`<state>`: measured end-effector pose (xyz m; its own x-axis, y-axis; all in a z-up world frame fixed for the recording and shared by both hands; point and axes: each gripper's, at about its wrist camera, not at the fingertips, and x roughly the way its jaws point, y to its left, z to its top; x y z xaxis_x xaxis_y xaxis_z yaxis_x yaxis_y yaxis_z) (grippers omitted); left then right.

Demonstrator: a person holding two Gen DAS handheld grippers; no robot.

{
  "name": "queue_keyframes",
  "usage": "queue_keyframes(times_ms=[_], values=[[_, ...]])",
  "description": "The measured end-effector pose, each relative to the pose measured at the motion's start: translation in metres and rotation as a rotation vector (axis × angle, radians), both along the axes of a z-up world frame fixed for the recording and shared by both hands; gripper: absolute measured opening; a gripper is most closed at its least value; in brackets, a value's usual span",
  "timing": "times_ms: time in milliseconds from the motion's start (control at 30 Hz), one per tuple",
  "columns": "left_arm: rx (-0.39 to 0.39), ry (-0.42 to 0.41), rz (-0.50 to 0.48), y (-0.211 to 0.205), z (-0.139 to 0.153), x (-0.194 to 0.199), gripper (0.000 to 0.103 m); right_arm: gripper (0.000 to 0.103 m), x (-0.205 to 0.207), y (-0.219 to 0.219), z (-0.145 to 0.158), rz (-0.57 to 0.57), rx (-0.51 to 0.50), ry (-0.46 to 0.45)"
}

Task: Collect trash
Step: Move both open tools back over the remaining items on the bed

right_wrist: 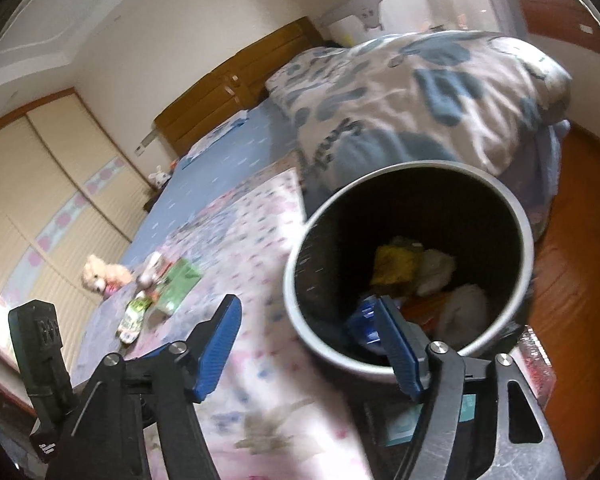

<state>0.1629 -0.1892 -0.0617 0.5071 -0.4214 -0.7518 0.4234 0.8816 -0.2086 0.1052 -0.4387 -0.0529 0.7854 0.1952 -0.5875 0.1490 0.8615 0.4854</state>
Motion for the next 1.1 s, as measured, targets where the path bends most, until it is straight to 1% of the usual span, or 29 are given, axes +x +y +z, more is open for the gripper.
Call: queue_keyframes(times_ms=[367, 567, 700, 900, 1000, 1100], values=[[-0.014, 0.013, 0.169, 0.085, -0.007, 0.005, 0.059, 0.073, 0.022, 0.071, -0.012, 0.123, 0.009, 0.032], [-0.016, 0.023, 0.257, 0.126, -0.014, 0.005, 0.06, 0.075, 0.032, 0.102, -0.017, 0.17, 0.014, 0.053], [-0.026, 0.032, 0.326, 0.155, -0.016, 0.01, 0.063, 0.076, 0.039, 0.118, -0.02, 0.192, 0.022, 0.068], [-0.027, 0.027, 0.392, 0.183, -0.013, 0.024, 0.067, 0.076, 0.057, 0.146, -0.02, 0.231, 0.014, 0.081], [-0.033, 0.031, 0.409, 0.191, -0.011, 0.035, 0.071, 0.077, 0.071, 0.158, -0.021, 0.246, 0.011, 0.093], [-0.02, 0.032, 0.414, 0.195, -0.011, 0.047, 0.073, 0.077, 0.085, 0.17, -0.022, 0.256, 0.016, 0.104]])
